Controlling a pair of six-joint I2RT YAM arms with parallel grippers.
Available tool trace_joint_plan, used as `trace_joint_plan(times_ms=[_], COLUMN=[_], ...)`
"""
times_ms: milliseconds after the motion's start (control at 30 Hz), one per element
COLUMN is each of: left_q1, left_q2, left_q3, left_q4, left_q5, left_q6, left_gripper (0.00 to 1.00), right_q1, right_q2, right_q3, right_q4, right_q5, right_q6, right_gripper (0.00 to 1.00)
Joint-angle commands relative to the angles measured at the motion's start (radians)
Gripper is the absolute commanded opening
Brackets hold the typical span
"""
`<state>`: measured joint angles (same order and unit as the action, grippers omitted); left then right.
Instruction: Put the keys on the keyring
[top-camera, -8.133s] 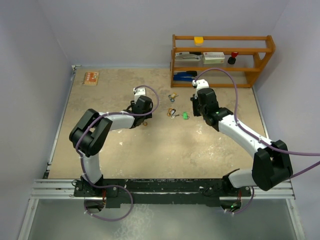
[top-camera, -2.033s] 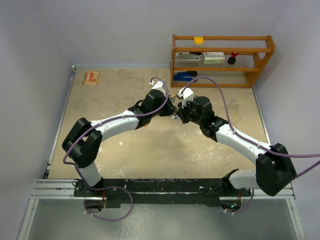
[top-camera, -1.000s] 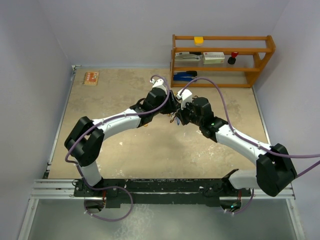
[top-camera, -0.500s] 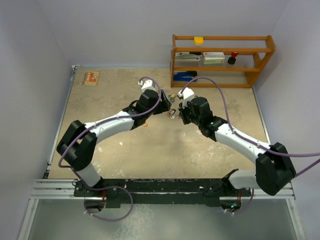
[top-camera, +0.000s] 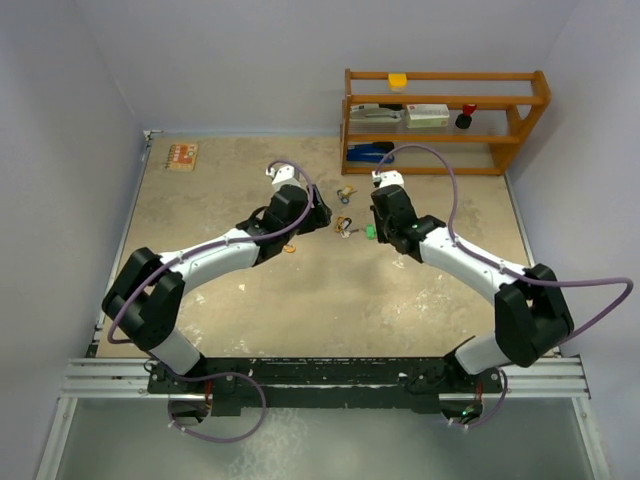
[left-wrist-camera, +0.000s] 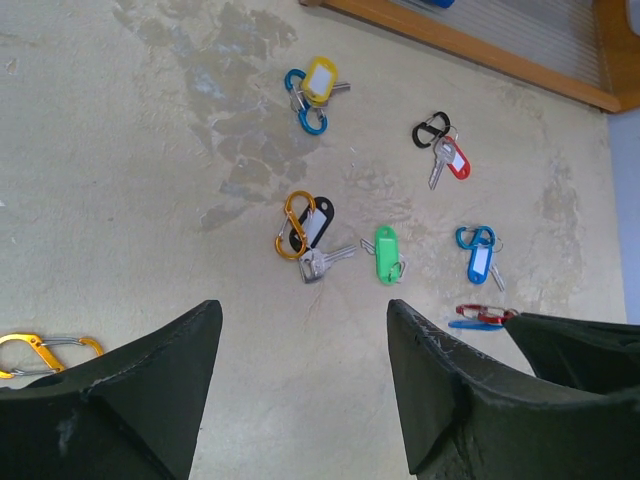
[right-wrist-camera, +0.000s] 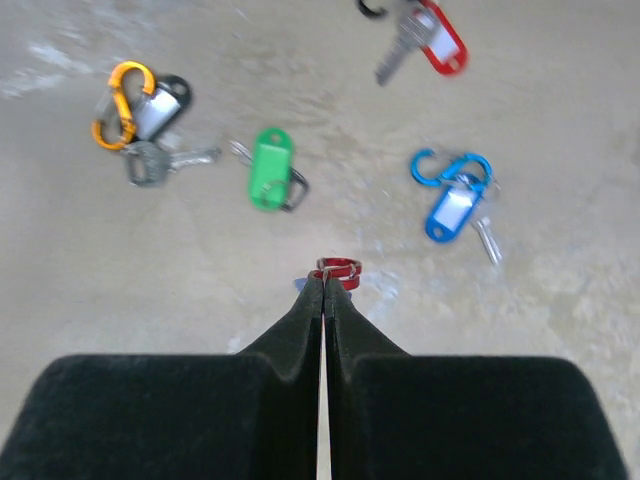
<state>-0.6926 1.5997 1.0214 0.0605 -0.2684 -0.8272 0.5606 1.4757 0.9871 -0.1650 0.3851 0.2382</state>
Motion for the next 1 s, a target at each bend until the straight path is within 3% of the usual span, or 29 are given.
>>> trace_joint_plan(times_ms=[0,267,633,667,733,800,867,967], left_q1=[0.008,0.009,0.01,0.01,0.01,0.011,0.011,0.011], left_q2=[-0.049,-0.074,-0.113,-0.115,-0.115,-0.117,-0.121,-0.126], left_q3=[-0.004,-0.023,-0.048,-0.048,-0.047,-0.047,-0.047,-0.047], left_q4=[0.026,0.018,0.015,0.015,0.014,0.012,0.01,0.006], left_q5=[-0.015,-0.018,-0.02,-0.02,-0.02,-0.021,-0.024,-0.027], left_q6=[0.003,-0.007,-0.009,-0.009,-0.007,-0.005,-0.003,-0.001], left_gripper=[0.64,0.65,0.64,0.64,0.65,0.64,0.65,0.64], right_q1=[-0.014,-0.035,-0.057,-0.057,-0.057,-0.057,-0.057,-0.058], right_q2=[-0.074,-0.158,-0.166,-0.165,-0.168,-0.176,-0.179,-0.156], right_q3=[0.017,-0.063,-0.145,-0.144,-0.14,-0.131,-0.117,-0.093], right_q4=[-0.155,-0.321,-0.352,-0.356,-0.357,-0.347,-0.325,-0.244], right_q5=[0.128,0.144,0.138,0.137,0.139,0.146,0.144,0.149], right_q6=[0.13,0.274,0.322,0.324,0.328,0.323,0.303,0.214], right_gripper=[0.0,0.0,0.0,0.07,0.37,0.54,0.6,0.6])
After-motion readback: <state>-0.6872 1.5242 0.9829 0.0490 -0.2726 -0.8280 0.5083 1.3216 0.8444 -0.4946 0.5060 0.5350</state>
